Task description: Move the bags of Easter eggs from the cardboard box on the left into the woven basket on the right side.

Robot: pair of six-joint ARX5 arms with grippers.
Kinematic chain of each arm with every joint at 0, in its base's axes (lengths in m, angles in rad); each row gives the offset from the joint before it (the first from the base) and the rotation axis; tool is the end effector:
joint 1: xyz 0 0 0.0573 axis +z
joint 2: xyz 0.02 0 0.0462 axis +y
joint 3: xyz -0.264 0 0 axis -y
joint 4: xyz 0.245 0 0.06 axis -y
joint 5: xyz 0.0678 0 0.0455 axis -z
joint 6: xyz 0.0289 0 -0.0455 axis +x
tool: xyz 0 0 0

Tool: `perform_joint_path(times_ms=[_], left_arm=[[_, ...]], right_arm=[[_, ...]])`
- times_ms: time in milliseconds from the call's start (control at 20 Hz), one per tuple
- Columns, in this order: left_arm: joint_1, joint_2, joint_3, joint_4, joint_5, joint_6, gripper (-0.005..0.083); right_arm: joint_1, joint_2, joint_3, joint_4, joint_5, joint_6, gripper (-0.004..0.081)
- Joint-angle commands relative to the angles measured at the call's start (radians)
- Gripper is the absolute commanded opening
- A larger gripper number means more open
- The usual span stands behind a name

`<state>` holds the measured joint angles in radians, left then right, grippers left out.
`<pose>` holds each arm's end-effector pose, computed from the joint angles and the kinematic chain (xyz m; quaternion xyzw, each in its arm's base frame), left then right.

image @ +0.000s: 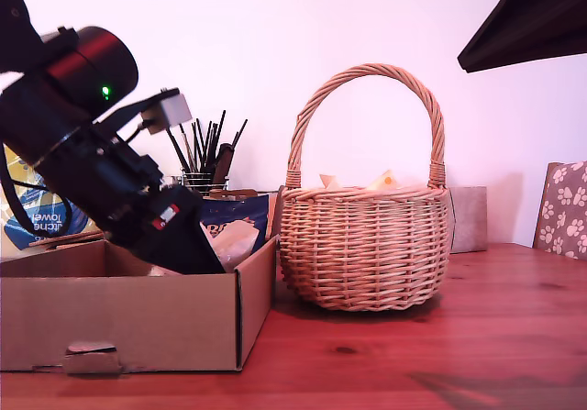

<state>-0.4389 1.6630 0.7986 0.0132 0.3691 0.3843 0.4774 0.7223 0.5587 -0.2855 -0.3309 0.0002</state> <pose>0.2775 -0.1418 0.1477 0.1741 0.3366 -0.4302 0.8193 0.1370 0.0815 0.2560 -0.0162 0.2221 0.3833 0.8964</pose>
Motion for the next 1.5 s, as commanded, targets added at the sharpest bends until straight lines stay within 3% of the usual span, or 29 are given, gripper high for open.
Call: perform_joint_path(times_ms=[0, 150, 200, 300, 350, 400, 700, 950, 1200, 1450], left_arm=[[0.000, 0.066, -0.013, -0.006, -0.013, -0.005, 0.0694], [0.000, 0.084, -0.013, -0.003, -0.020, -0.037, 0.0641], [0.000, 0.084, -0.013, -0.003, -0.031, -0.037, 0.0547], [0.000, 0.084, -0.013, -0.005, -0.040, -0.037, 0.0258], [0.000, 0.084, -0.013, -0.005, -0.038, -0.037, 0.0153], [0.000, 0.084, -0.013, -0.002, -0.037, -0.037, 0.0129], [-0.001, 0.053, -0.013, 0.008, -0.037, -0.037, 0.0129], [-0.006, -0.103, -0.013, -0.075, -0.037, -0.038, 0.0124], [-0.026, -0.289, -0.013, -0.155, -0.037, -0.048, 0.0124], [-0.086, -0.341, -0.013, -0.068, -0.037, -0.090, 0.0126]], right_arm=[[-0.005, -0.001, -0.013, 0.004, 0.000, 0.005, -0.0001], [-0.005, -0.001, -0.013, 0.007, 0.000, 0.005, -0.0001], [-0.005, -0.001, -0.013, 0.007, 0.000, 0.005, -0.0001], [-0.005, -0.001, -0.013, 0.011, 0.000, 0.006, -0.0001], [-0.005, -0.001, -0.013, 0.011, 0.000, 0.008, -0.0001], [-0.005, -0.001, -0.013, 0.011, 0.000, 0.011, -0.0001], [-0.005, -0.001, -0.013, 0.013, 0.000, 0.029, -0.0001], [-0.005, -0.002, -0.005, -0.009, -0.026, 0.029, -0.0012], [-0.005, -0.002, 0.119, -0.216, 0.008, 0.104, -0.0012], [-0.005, -0.002, 0.276, -0.383, 0.050, 0.099, -0.0012]])
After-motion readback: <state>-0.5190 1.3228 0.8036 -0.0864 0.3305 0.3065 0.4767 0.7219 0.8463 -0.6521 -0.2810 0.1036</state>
